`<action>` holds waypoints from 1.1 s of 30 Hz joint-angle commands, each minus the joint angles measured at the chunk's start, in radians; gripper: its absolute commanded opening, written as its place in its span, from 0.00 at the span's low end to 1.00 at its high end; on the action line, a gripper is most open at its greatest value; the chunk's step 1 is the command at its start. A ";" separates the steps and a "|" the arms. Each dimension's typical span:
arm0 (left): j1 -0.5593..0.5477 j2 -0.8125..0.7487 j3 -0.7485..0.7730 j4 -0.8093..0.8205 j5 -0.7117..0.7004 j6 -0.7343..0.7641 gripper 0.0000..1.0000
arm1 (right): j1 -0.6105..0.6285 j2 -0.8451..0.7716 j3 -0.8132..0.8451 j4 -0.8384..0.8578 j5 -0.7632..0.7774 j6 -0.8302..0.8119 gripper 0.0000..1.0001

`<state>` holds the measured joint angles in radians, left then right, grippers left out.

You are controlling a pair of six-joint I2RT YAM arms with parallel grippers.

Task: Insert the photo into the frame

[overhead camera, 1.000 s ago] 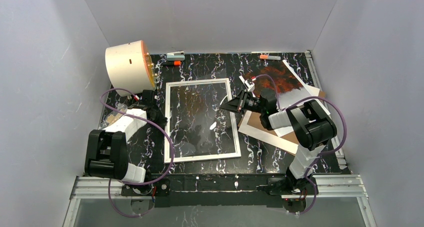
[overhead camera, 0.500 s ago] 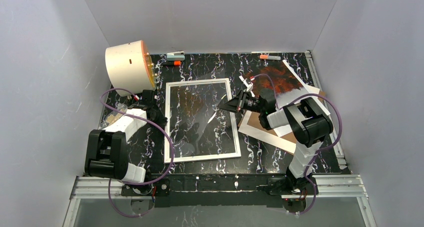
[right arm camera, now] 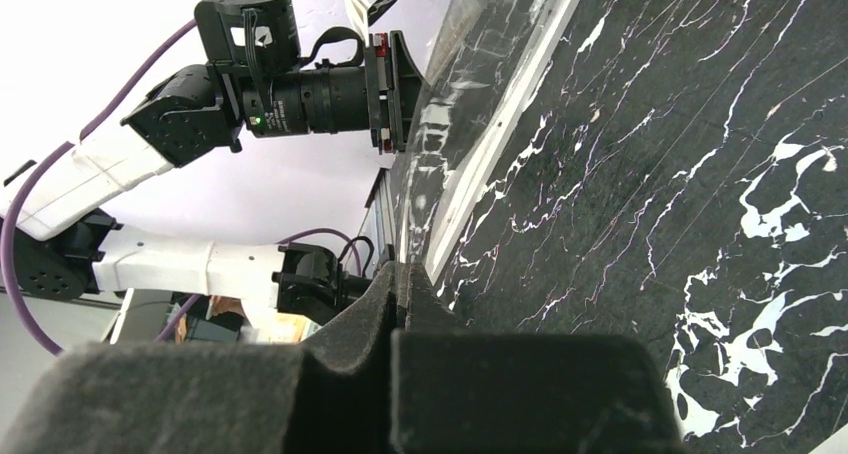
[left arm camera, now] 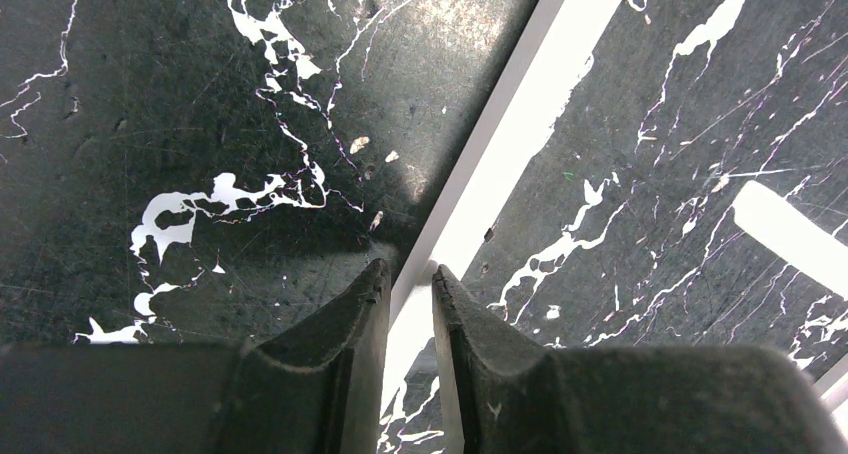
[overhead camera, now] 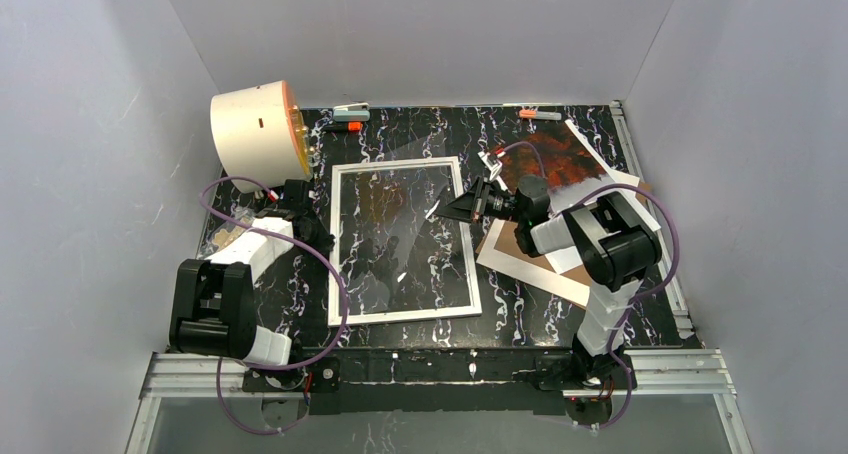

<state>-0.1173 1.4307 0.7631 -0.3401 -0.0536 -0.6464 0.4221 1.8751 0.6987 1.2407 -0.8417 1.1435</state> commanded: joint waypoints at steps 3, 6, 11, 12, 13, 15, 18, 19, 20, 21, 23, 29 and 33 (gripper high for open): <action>0.008 0.011 -0.008 -0.023 -0.009 0.013 0.21 | 0.033 0.024 0.028 0.062 -0.055 -0.040 0.01; 0.010 0.010 -0.009 -0.023 -0.008 0.015 0.21 | 0.037 0.032 0.029 0.056 -0.051 -0.044 0.01; 0.011 0.008 -0.009 -0.023 -0.007 0.016 0.21 | 0.037 0.047 0.029 0.035 -0.037 -0.052 0.01; 0.011 0.008 -0.008 -0.023 -0.006 0.015 0.21 | 0.037 0.047 0.027 0.027 -0.031 -0.055 0.01; 0.011 0.007 -0.008 -0.023 -0.005 0.014 0.21 | 0.037 0.047 0.024 0.016 -0.025 -0.060 0.01; 0.011 0.007 -0.007 -0.024 -0.003 0.015 0.21 | 0.037 0.047 0.023 -0.014 -0.009 -0.072 0.01; 0.011 0.004 -0.004 -0.027 -0.002 0.015 0.21 | 0.037 0.045 0.015 -0.051 0.016 -0.085 0.02; 0.011 0.002 -0.003 -0.029 -0.002 0.014 0.21 | 0.038 0.045 0.014 -0.063 0.023 -0.089 0.05; 0.011 0.001 -0.002 -0.029 -0.001 0.016 0.21 | 0.037 0.043 0.011 -0.078 0.034 -0.093 0.08; 0.011 -0.001 0.000 -0.030 0.000 0.016 0.21 | 0.037 0.041 0.007 -0.091 0.047 -0.097 0.12; 0.011 -0.001 0.002 -0.030 0.001 0.016 0.21 | 0.037 0.035 0.002 -0.113 0.065 -0.105 0.19; 0.013 0.000 0.002 -0.031 0.000 0.017 0.21 | 0.033 0.024 -0.011 -0.139 0.096 -0.111 0.33; 0.013 0.002 0.001 -0.031 -0.001 0.018 0.21 | 0.031 0.027 -0.002 -0.164 0.105 -0.122 0.40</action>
<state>-0.1101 1.4307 0.7635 -0.3412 -0.0483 -0.6453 0.4538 1.9160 0.6895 1.0851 -0.7570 1.0561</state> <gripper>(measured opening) 0.209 0.376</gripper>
